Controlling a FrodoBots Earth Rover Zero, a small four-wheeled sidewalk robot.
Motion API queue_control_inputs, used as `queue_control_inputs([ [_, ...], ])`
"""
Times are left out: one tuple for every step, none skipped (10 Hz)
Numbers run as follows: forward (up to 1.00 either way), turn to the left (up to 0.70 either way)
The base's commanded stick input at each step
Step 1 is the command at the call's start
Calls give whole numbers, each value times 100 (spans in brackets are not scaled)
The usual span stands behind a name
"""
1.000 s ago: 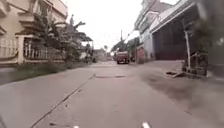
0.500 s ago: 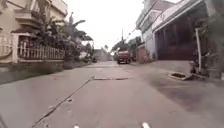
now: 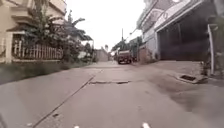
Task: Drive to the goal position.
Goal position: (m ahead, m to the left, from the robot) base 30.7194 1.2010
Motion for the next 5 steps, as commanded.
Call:
queue_control_inputs([
  [85,1],
  [85,1],
  [85,1],
  [85,1],
  [85,1],
])
